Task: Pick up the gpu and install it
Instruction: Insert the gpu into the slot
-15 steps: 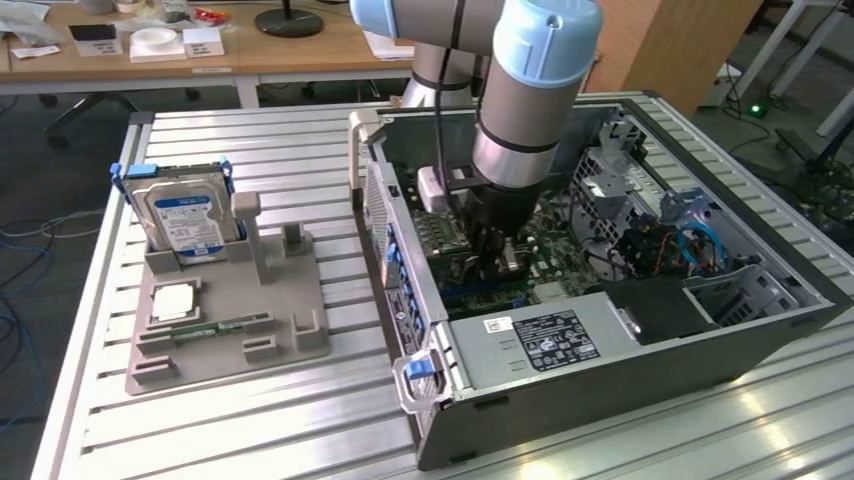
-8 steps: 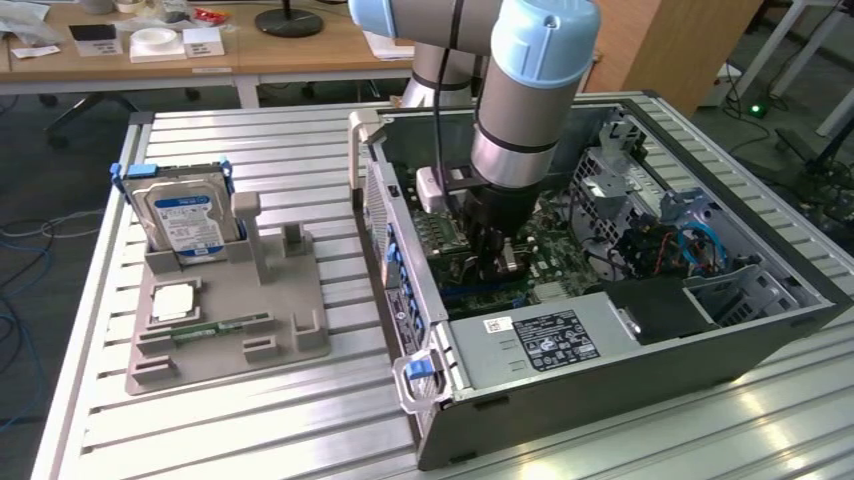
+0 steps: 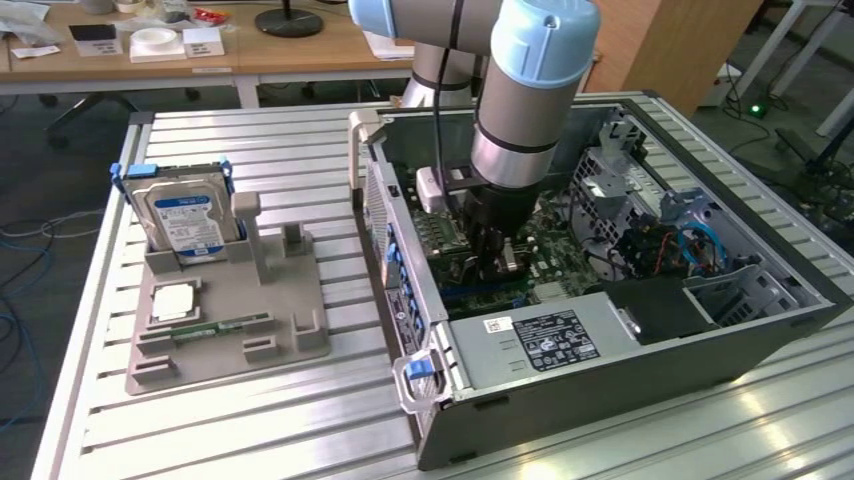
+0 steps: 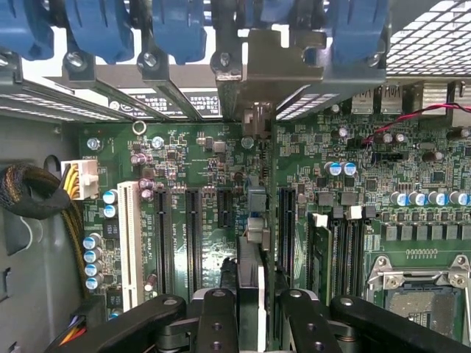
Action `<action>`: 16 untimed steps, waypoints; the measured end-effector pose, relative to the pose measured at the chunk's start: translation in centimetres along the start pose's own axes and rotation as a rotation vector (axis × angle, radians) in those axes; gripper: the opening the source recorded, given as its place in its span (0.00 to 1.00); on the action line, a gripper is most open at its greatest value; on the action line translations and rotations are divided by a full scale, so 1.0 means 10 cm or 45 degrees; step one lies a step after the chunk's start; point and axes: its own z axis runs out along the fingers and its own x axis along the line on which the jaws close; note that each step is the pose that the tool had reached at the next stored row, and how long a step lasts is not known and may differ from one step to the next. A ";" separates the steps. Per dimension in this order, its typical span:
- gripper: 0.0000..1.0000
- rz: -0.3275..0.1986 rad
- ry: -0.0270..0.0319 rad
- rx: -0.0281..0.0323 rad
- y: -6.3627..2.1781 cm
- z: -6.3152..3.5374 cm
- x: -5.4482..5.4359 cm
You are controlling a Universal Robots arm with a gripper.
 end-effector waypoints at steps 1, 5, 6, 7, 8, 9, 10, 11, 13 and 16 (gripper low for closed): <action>0.27 0.000 0.0000 0.0000 0.000 0.000 0.00; 0.27 0.000 0.0000 0.0012 -0.002 0.000 0.00; 0.27 0.000 0.0000 0.0015 -0.002 0.000 0.00; 0.27 0.000 0.0000 0.0016 -0.002 0.000 0.00; 0.27 0.000 0.0000 0.0017 -0.002 0.000 0.00; 0.27 0.000 -0.0001 0.0017 -0.003 0.000 0.00; 0.27 0.000 -0.0001 0.0017 -0.003 0.000 0.00; 0.27 0.000 0.0000 0.0017 -0.003 0.000 0.00; 0.27 0.000 -0.0001 0.0017 -0.003 0.000 0.00; 0.27 0.000 -0.0001 0.0017 -0.003 -0.001 0.00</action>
